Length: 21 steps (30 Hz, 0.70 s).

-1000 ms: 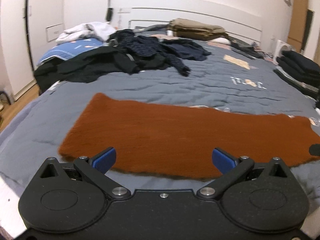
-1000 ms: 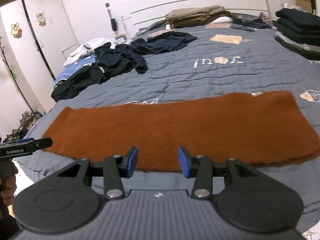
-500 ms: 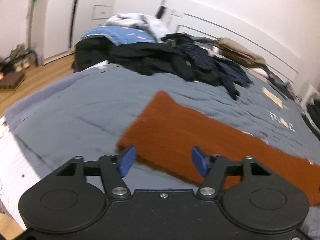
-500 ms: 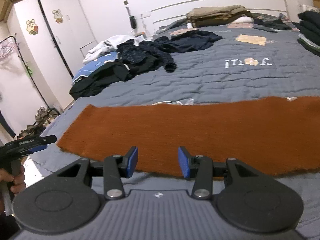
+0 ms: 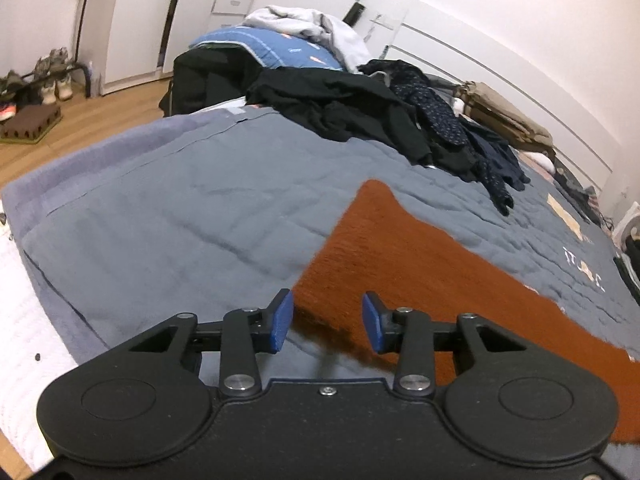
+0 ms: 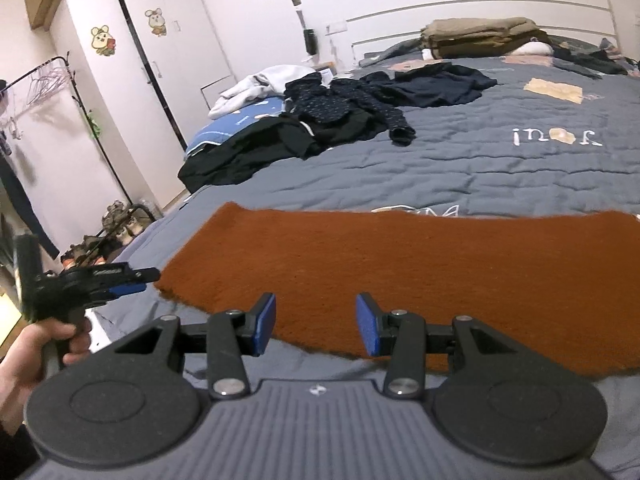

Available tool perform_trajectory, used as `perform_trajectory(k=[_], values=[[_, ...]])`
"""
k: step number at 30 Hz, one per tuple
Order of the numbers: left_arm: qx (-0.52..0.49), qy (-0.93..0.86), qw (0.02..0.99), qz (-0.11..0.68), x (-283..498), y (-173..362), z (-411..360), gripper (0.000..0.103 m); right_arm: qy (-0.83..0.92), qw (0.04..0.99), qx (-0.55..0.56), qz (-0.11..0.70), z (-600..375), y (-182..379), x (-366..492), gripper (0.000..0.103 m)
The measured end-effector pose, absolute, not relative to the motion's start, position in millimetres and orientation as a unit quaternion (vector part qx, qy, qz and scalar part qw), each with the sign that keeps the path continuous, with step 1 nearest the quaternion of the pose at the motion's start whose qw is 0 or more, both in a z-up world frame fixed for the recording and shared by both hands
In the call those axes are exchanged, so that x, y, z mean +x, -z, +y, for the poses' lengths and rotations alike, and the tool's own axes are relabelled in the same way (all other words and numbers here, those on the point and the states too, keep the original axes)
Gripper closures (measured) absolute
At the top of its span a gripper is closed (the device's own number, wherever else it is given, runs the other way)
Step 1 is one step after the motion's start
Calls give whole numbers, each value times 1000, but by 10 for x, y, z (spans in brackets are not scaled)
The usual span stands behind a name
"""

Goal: Fold clothes
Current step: 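Grasp the brown garment end with the left tool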

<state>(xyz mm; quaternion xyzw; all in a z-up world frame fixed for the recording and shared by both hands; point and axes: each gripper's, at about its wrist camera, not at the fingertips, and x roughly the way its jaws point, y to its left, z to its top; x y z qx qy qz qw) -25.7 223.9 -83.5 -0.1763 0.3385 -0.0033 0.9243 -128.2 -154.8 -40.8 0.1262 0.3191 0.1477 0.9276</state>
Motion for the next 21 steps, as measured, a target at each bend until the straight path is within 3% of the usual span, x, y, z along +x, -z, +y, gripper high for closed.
perform_trajectory(k=[15,16,17,18,21], values=[[-205,1,912,354,-40,1105,2272,65,-173,927,119,309,-1449,435,-1295,60],[-212,7,911,353,-41,1113,2275,68,-173,927,119,310,-1453,438,-1294,60],[-219,14,910,351,-46,1118,2276,82,-172,927,120,311,-1458,440,-1295,60],[-227,22,909,349,-51,1122,2278,89,-171,927,121,311,-1460,442,-1296,60],[-227,28,916,331,-85,1065,2242,93,-167,927,122,312,-1494,446,-1292,60]])
